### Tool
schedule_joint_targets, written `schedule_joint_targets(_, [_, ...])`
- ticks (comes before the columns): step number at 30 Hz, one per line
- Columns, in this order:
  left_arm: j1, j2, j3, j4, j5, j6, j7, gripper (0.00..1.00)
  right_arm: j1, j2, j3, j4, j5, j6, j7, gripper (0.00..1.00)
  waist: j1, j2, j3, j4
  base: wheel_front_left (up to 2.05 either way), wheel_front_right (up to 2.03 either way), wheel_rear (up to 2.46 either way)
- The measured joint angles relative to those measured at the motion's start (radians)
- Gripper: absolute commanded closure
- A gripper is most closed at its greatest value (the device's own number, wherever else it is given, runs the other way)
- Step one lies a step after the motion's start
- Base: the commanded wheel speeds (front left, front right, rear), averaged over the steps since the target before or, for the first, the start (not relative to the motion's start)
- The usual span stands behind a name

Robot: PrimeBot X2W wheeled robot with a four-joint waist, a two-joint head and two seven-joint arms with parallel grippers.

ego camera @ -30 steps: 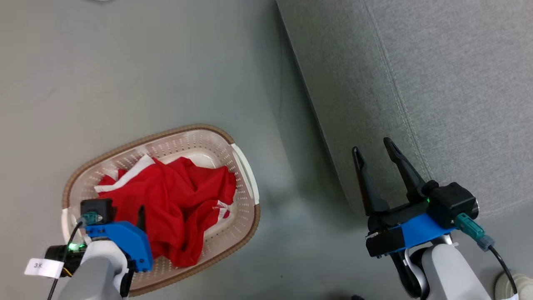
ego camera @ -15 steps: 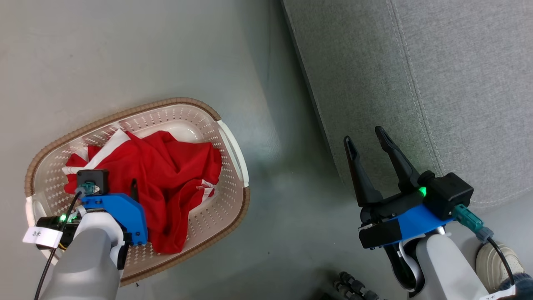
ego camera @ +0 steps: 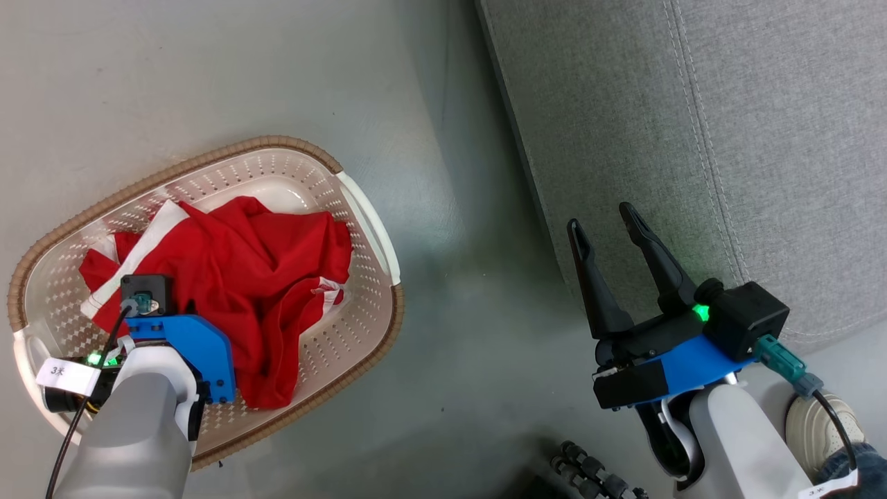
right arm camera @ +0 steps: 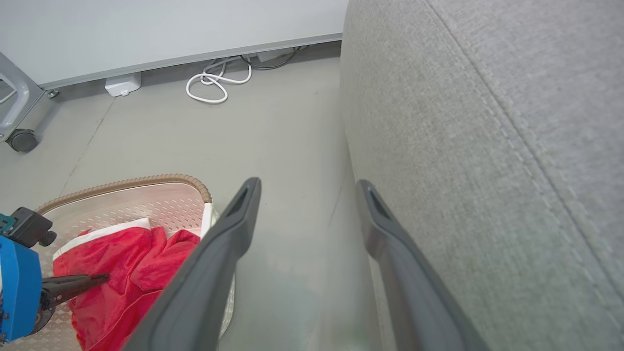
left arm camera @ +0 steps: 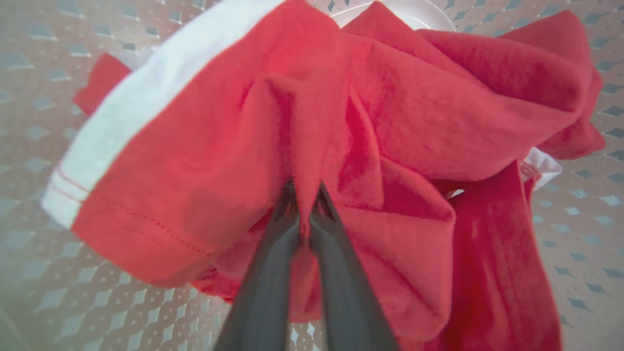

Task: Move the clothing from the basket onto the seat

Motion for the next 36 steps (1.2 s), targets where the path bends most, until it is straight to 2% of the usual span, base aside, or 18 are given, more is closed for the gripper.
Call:
schedule_joint_targets(6, [-0.009,0.002,-0.005,0.001,-0.011,-0.026,0.004,1.0,-0.009,0.0,0.003,0.001,0.006,0.0,0.0,0.0,0.0,0.0,0.001,0.005,0.0,0.0,0.0])
schedule_joint_targets(21, [-0.012,-0.002,-0.011,0.002,-0.04,-0.057,-0.011,1.0,-0.021,0.0,0.008,0.018,0.011,0.0,0.0,0.0,-0.0001,0.0,-0.035,0.018,0.0,0.0,0.0])
schedule_joint_targets(28, [0.028,-0.041,-0.012,0.002,-0.066,-0.081,-0.035,1.0,-0.023,0.0,0.002,0.045,-0.002,0.0,0.0,0.0,0.0,0.0,-0.126,0.048,0.0,0.0,0.0])
schedule_joint_targets(36, [0.081,-0.114,-0.057,-0.002,-0.082,-0.114,-0.101,1.0,-0.004,0.001,-0.014,0.1,-0.041,0.0,-0.001,0.0,-0.0001,0.0001,-0.287,0.107,0.0,0.0,0.0])
